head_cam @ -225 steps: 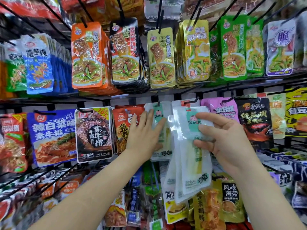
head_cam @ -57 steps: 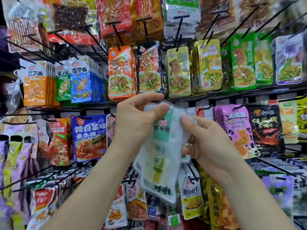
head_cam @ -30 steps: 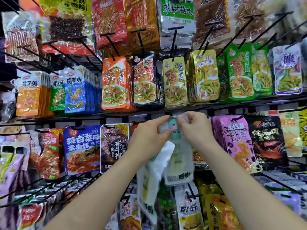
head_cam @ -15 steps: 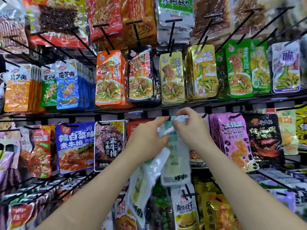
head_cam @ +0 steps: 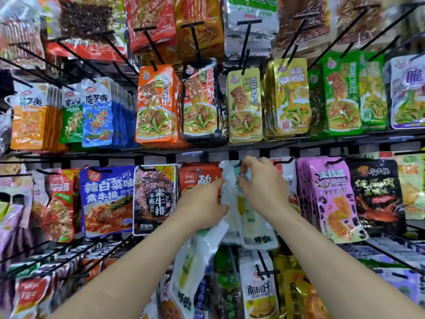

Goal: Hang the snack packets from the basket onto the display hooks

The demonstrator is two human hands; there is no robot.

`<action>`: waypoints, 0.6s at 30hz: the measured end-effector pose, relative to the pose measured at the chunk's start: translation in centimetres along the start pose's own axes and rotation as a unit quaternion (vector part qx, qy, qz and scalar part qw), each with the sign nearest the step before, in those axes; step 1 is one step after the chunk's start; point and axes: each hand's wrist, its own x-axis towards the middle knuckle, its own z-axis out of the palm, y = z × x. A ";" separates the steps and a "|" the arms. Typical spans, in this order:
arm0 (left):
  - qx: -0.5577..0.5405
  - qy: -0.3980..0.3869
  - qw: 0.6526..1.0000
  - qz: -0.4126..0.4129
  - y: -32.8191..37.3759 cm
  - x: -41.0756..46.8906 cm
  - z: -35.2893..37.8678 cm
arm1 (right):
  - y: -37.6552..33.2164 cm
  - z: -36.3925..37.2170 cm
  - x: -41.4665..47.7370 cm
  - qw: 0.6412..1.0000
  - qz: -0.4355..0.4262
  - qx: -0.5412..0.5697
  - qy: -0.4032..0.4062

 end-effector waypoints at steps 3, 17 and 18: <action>0.058 0.008 0.998 0.011 -0.6 0.0 0.6 | 0.1 0.5 0.2 1.000 -0.001 -0.013 0.003; 0.076 -0.025 0.997 0.018 -0.3 0.3 1.3 | 1.3 2.8 0.3 0.998 -0.013 -0.031 -0.053; 0.076 -0.026 0.997 0.018 -0.2 0.3 1.4 | 1.3 2.8 0.0 0.997 -0.026 -0.054 -0.043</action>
